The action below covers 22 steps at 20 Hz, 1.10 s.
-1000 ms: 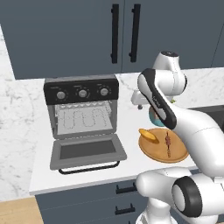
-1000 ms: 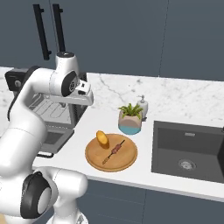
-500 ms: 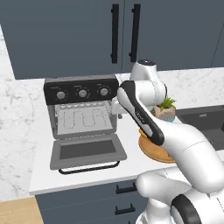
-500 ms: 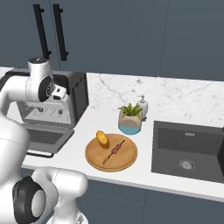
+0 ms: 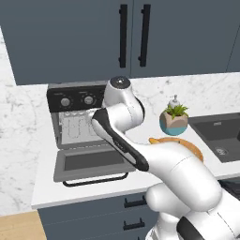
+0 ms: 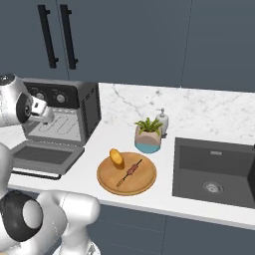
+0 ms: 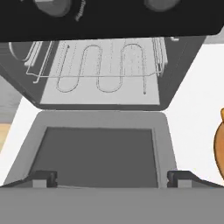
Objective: Pick up the kebab skewer and baguette bread, and place them inside the toaster oven. Close the toaster oven door and start by setting the timer.
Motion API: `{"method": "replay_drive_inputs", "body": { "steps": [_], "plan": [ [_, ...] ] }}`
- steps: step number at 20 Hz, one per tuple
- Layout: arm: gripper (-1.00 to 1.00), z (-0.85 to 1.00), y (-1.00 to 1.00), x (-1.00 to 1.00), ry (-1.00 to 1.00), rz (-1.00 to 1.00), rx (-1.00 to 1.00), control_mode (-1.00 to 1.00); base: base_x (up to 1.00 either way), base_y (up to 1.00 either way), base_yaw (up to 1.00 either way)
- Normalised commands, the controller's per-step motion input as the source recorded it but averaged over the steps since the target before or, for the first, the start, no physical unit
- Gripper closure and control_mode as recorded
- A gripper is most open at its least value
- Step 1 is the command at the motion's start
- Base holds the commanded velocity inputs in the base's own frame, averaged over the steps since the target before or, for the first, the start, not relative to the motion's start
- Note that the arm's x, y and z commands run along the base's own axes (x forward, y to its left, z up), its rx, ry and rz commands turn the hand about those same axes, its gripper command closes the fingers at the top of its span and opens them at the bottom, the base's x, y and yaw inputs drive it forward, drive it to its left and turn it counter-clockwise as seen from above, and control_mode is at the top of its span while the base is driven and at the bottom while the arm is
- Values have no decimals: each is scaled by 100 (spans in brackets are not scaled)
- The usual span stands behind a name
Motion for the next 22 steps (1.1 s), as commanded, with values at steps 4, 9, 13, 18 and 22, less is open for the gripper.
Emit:
{"method": "replay_drive_inputs", "body": {
  "steps": [4,9,13,18,22],
  "plan": [
    [-100,0,100,55,-28,-4,1,-100,0,0,0],
    [-100,-2,61,55,-36,8,8,-100,0,0,0],
    [-100,-14,51,43,-29,0,0,-100,0,0,0],
    [-100,-12,32,25,-8,-1,0,-100,0,0,0],
    [-100,-16,-13,4,0,-1,2,-100,0,0,0]
  ]
}}
